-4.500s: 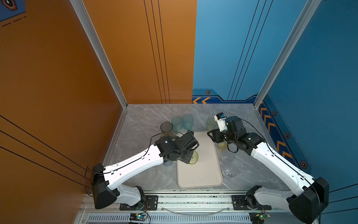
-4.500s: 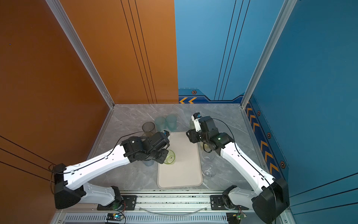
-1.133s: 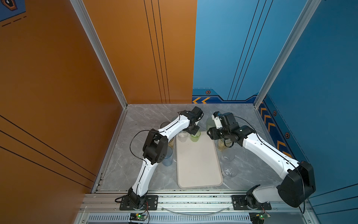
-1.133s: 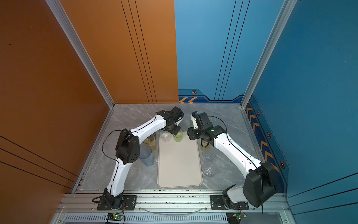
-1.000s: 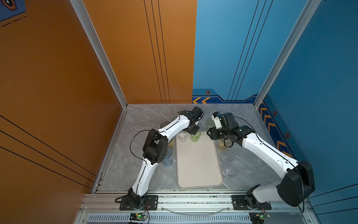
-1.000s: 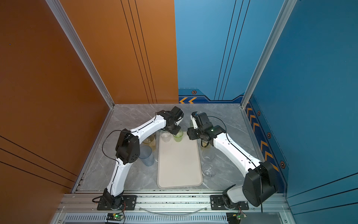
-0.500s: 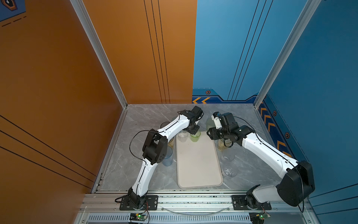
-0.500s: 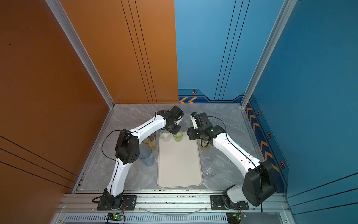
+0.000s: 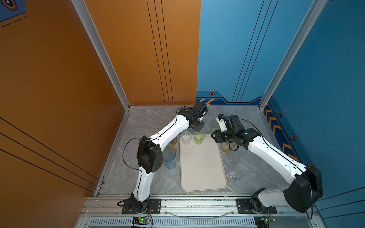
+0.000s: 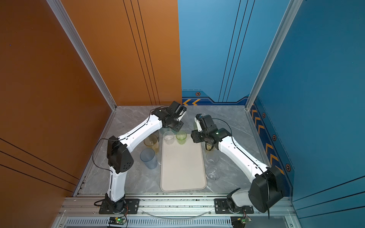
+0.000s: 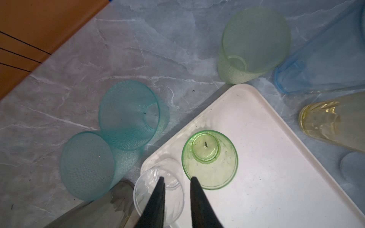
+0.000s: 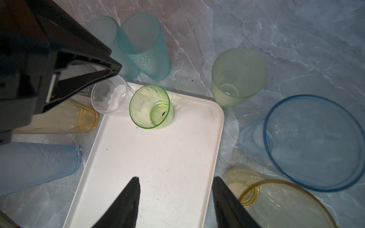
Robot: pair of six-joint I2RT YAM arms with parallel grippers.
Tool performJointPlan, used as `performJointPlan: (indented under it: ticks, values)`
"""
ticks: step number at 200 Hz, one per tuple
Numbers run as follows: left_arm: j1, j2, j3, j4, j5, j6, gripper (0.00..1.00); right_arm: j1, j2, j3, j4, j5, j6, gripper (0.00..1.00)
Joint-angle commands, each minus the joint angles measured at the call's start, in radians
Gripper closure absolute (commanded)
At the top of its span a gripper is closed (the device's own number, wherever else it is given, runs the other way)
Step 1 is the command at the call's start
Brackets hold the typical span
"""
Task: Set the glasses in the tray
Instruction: 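Reach the right gripper to the tall clear cup while the left gripper lifts away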
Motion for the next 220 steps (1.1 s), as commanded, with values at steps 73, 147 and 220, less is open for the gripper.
performJointPlan:
  ticks: [73,147,220]
  values:
    - [-0.076,-0.605,-0.611,0.346,-0.087,-0.026,0.76,-0.015,-0.434,-0.057,-0.448,0.212,0.108,0.54]
    - [-0.022,-0.818,-0.810,0.410,-0.077,-0.054,0.76,-0.031,-0.524,-0.211,-0.688,0.145,0.310,0.71]
    - [0.042,-0.827,-0.863,0.441,-0.003,-0.080,0.76,-0.012,-0.573,-0.343,-0.728,0.095,0.428,0.76]
